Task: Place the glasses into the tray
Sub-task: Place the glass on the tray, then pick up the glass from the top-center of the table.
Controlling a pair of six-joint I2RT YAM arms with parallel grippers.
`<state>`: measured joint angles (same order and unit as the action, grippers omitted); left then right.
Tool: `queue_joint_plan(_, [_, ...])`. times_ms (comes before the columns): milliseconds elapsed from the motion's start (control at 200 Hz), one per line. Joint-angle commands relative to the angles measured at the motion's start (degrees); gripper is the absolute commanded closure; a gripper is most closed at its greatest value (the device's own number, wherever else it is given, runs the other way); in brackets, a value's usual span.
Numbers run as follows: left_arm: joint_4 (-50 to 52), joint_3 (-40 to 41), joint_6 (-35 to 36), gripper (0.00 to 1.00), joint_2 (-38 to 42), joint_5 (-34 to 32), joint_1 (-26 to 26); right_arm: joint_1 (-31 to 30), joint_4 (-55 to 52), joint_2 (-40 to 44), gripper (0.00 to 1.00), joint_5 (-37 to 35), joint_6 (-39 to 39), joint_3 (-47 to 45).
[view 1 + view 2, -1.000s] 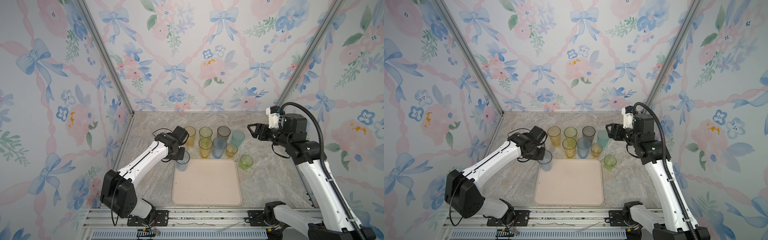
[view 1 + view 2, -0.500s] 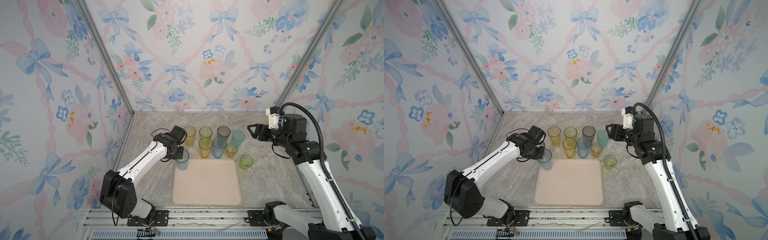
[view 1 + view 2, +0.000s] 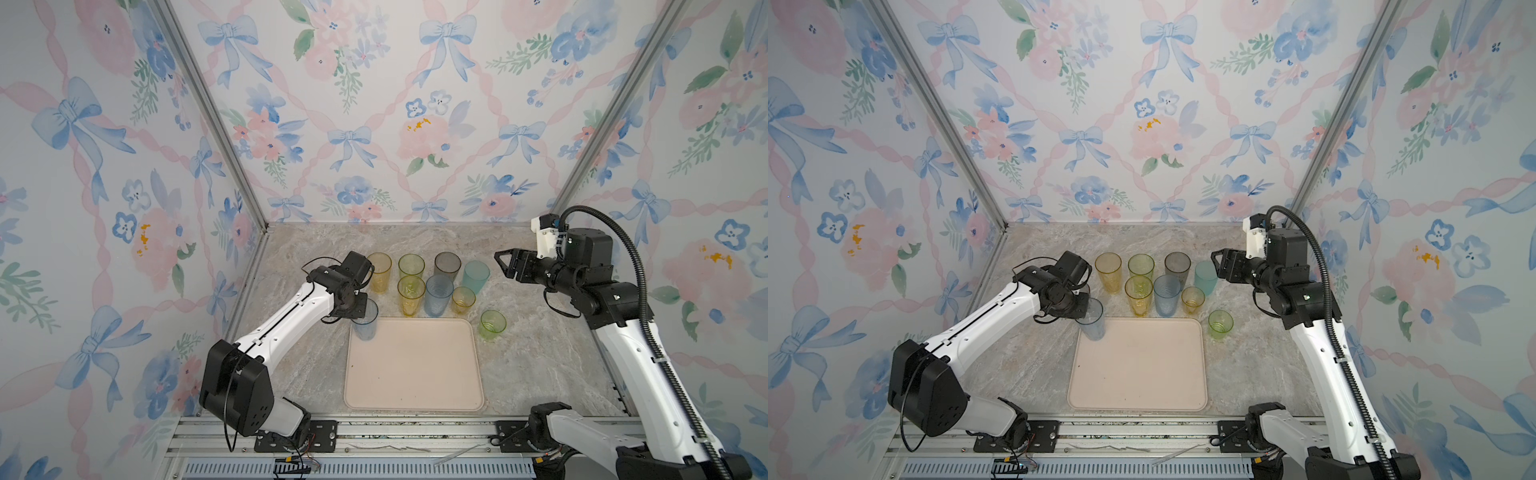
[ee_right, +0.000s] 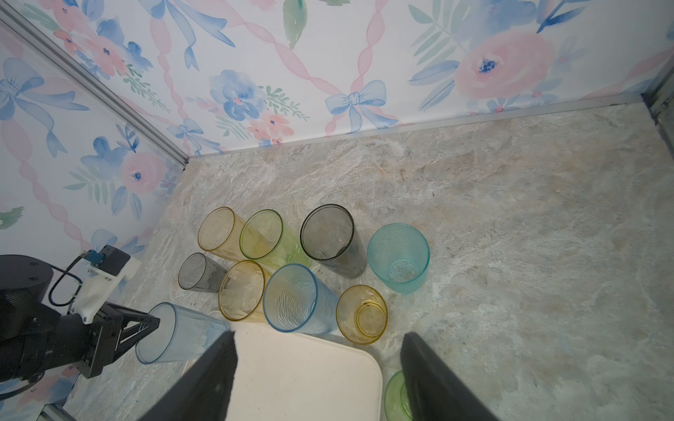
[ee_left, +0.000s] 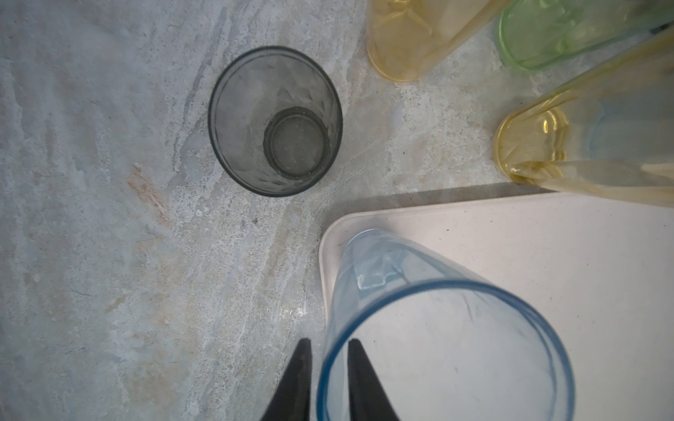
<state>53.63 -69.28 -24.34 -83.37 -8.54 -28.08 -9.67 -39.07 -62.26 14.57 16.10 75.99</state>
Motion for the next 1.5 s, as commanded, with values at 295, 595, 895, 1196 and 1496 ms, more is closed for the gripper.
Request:
queue_joint_plan(295, [-0.10, -0.93, -0.27, 0.75, 2.82, -0.97, 0.24, -1.05, -0.79, -0.32, 0.26, -0.82, -0.21, 1.07])
queue_joint_plan(595, [-0.01, -1.12, 0.46, 0.75, 5.14, -0.15, 0.27, -1.05, -0.83, -0.32, 0.26, -0.99, -0.26, 1.24])
queue_joint_plan(895, [0.08, -3.16, 0.57, 0.76, 9.31, 0.59, 0.39, -1.31, -0.22, -0.67, 0.26, -0.77, 0.12, 1.00])
queue_joint_plan(1196, [-0.18, -8.90, 0.15, 0.78, 7.69, -4.04, 0.57, -3.69, -3.02, -2.97, 0.29, -0.56, -0.63, 3.54])
queue_joint_plan(1496, [-3.89, -16.24, 3.38, 0.79, -1.09, -1.22, 3.43, -7.11, -7.41, -7.15, 0.32, -2.00, -1.23, 7.47])
